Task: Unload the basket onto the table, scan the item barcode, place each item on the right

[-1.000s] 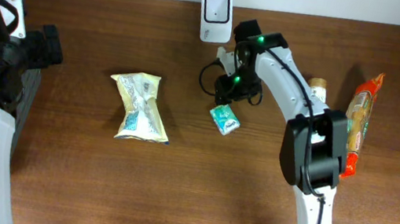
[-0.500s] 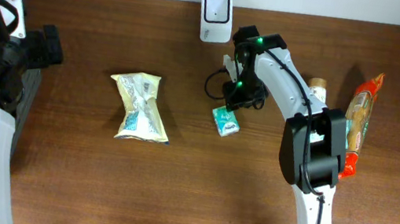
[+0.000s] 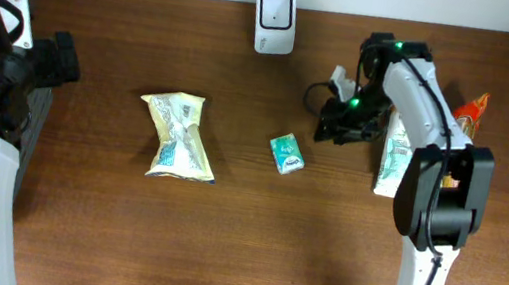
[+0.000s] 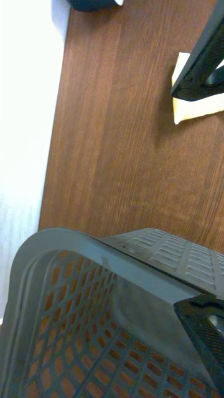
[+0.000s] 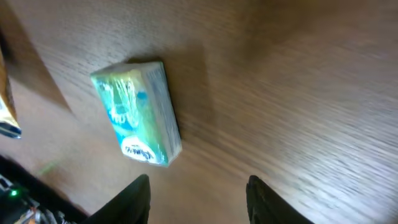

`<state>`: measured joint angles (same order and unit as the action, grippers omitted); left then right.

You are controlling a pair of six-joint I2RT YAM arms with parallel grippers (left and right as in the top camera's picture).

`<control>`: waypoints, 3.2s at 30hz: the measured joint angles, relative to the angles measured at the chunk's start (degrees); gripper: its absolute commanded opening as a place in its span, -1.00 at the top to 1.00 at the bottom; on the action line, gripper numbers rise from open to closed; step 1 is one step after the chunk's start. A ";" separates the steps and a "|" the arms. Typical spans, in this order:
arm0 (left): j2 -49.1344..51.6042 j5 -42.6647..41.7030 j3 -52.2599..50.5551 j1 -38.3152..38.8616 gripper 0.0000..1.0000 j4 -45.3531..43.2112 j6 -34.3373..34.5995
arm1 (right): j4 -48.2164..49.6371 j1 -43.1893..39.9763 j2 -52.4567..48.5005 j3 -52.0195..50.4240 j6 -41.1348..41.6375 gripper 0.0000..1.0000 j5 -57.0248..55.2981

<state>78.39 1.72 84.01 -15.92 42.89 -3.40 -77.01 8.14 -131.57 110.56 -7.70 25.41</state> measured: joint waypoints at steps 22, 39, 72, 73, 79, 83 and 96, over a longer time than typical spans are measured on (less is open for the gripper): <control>0.00 0.00 0.00 0.00 -0.98 -0.02 0.00 | 19.12 4.22 1.53 -17.88 3.28 0.91 12.31; 0.00 0.00 0.00 0.00 -0.98 -0.04 0.00 | 13.68 2.45 4.22 -17.42 -5.90 0.92 38.97; 0.00 0.00 0.00 0.00 -0.98 -0.02 0.00 | 11.23 -7.76 15.43 5.64 5.99 0.92 62.18; 0.00 0.00 0.00 -0.02 -0.98 -0.02 0.00 | 11.23 -7.72 15.43 5.64 5.99 0.92 62.18; 0.00 0.00 0.00 0.00 -0.98 -0.02 0.00 | 11.28 -7.72 15.43 5.64 5.92 0.92 62.18; 0.00 0.00 0.00 0.00 -0.98 -0.04 0.00 | 13.79 -7.23 15.43 5.62 6.12 0.92 62.03; 0.00 -0.02 0.00 0.00 -0.98 0.00 0.00 | 32.72 4.17 15.43 9.09 19.21 0.92 21.55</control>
<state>78.39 1.69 84.01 -15.92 42.89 -3.40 -44.29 12.32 -116.14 119.66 11.51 46.96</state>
